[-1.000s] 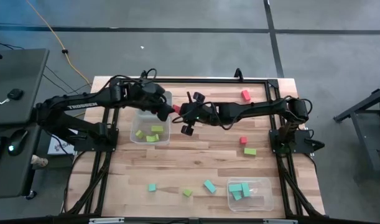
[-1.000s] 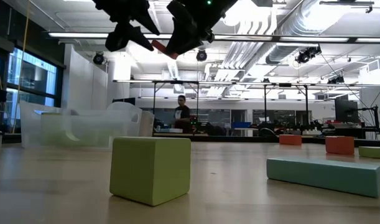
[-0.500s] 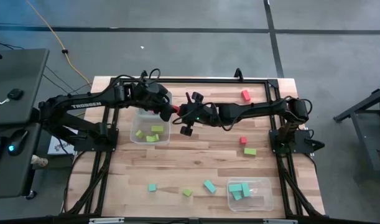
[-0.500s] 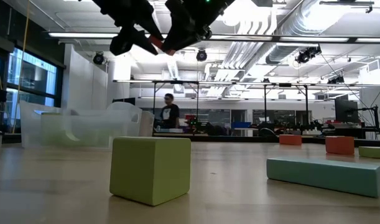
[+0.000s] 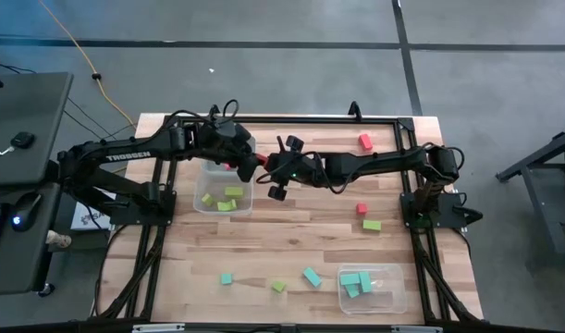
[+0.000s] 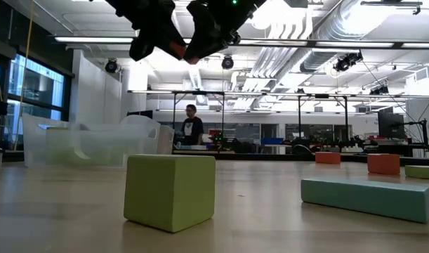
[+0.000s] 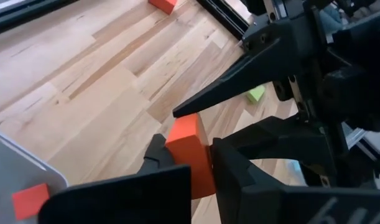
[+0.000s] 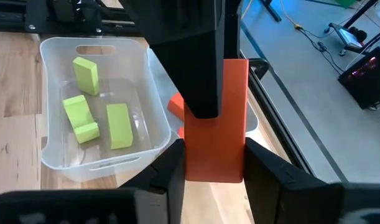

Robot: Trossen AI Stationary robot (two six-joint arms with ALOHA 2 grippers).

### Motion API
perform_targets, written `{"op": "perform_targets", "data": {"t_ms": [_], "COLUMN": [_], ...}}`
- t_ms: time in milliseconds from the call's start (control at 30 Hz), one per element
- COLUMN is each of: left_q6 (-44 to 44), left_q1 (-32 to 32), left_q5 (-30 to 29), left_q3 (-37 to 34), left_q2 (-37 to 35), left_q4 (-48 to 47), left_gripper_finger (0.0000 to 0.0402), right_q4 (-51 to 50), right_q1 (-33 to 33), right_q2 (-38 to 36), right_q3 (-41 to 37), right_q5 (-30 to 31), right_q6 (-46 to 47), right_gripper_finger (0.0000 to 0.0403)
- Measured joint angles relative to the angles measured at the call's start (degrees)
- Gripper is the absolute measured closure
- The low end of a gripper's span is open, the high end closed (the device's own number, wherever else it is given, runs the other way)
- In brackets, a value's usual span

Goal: Sort & place blocks by color
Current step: Put the orange block into the gray bin

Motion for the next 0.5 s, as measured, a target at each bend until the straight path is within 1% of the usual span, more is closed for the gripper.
{"op": "perform_targets", "data": {"t_ms": [133,200,300,400,500], "left_q6": [2.79,4.18,5.66,7.8,10.43], "left_q1": [-0.03,0.4,1.59,3.27,5.79], "left_q5": [-1.22,-2.07,-3.0,-4.51,-6.46], "left_q3": [0.0,0.0,0.0,0.0,0.0], "left_q2": [0.0,-0.06,-0.26,-0.26,-0.26], "left_q4": [-0.54,-0.84,-2.62,-5.35,-8.35], "left_gripper_finger": [0.0401,0.0401,0.0401,0.0401,0.0401], "right_q4": [0.2,0.33,0.25,0.01,-0.04], "right_q1": [0.04,0.13,0.15,0.24,0.24], "right_q2": [0.0,0.0,0.0,0.0,-0.09], "right_q3": [0.0,0.0,0.0,0.0,0.0], "right_q5": [0.21,1.11,2.32,4.13,4.69], "right_q6": [0.0,0.67,1.57,1.46,2.05], "right_gripper_finger": [0.024,0.0211,0.0178,0.0161,0.0158]}}
